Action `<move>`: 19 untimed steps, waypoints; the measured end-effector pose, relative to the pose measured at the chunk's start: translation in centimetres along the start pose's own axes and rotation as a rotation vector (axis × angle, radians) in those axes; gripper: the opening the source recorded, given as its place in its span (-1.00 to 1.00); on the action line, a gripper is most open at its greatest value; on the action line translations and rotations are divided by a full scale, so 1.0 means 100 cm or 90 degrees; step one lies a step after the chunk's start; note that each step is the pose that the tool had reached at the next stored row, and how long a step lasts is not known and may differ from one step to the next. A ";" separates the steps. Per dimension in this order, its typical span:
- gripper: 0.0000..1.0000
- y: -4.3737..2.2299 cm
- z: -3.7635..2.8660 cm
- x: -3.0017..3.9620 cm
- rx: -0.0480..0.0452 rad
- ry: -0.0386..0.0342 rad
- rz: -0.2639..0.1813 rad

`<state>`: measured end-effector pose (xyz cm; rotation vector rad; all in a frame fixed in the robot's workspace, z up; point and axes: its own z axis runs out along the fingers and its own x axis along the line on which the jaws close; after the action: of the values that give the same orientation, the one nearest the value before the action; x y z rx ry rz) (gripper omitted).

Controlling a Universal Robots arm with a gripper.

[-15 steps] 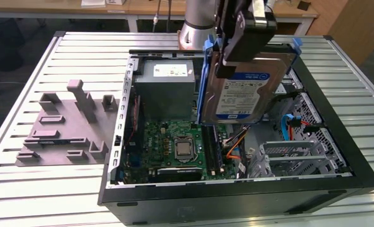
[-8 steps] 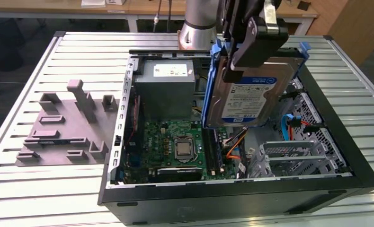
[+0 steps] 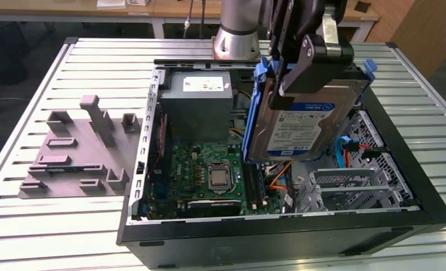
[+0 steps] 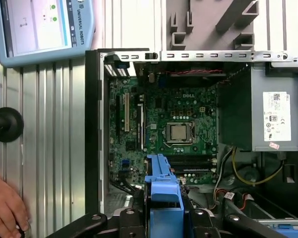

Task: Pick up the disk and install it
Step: 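Insert the disk into the insertion slot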

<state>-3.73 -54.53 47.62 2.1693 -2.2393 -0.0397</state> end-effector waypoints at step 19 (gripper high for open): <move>-0.27 -0.0240 0.0078 0.0103 0.0009 0.0005 0.000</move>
<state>-1.39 -55.63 46.76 2.1695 -2.2397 -0.0372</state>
